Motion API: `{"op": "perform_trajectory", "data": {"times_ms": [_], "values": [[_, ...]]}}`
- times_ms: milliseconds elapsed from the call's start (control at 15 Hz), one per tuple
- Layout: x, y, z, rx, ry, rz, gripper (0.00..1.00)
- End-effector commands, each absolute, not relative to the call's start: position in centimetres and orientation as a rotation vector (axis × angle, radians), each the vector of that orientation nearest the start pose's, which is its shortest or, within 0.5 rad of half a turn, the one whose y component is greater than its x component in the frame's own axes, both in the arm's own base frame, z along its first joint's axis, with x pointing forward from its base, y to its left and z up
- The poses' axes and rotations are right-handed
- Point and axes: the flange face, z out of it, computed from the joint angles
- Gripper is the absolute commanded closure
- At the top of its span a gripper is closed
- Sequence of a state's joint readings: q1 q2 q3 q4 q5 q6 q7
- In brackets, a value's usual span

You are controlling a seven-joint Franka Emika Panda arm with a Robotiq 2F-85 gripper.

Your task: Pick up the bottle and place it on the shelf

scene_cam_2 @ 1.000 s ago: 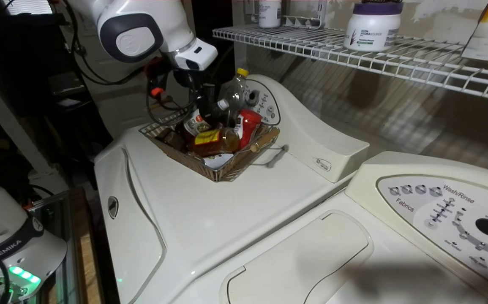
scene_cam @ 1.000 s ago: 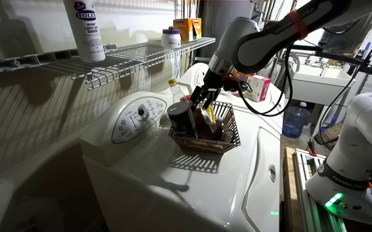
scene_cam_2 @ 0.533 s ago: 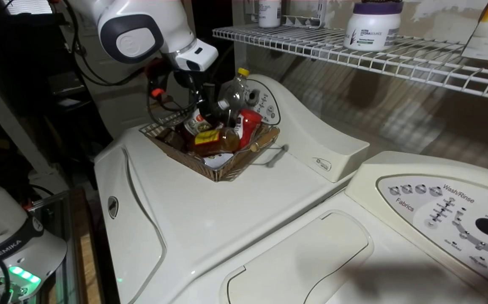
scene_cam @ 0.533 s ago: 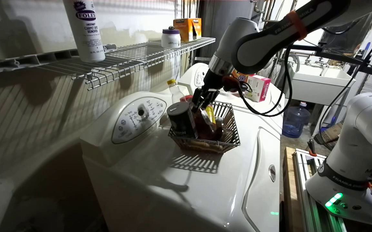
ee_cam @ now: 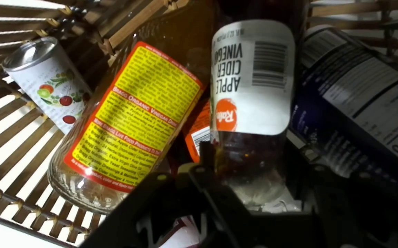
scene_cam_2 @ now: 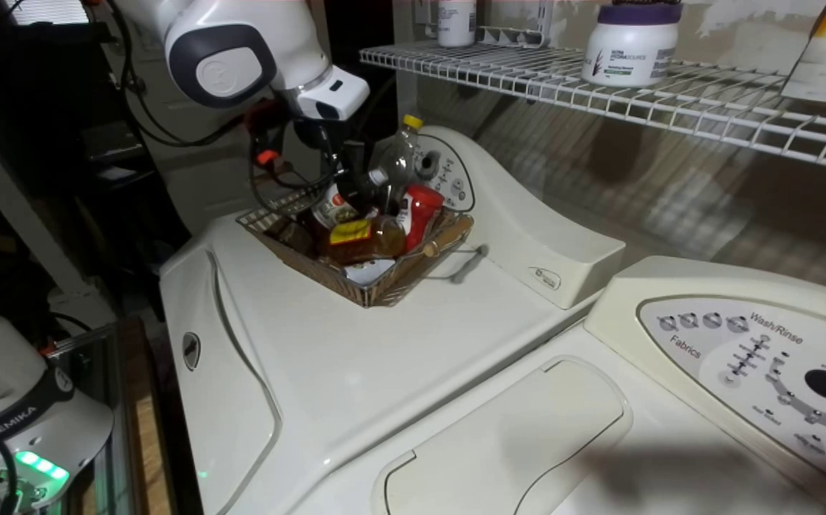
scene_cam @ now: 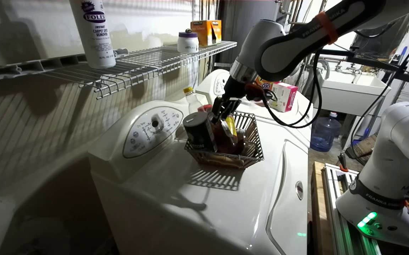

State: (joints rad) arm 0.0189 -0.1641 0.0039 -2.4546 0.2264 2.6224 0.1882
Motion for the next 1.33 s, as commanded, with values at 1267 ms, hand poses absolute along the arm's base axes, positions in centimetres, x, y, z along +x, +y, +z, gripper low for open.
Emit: {"op": "perform_trajectory", "data": {"times_ms": [1267], "values": [[42.7,3.0,53.1,-2.679,0.232,-1.243,0.75]]}}
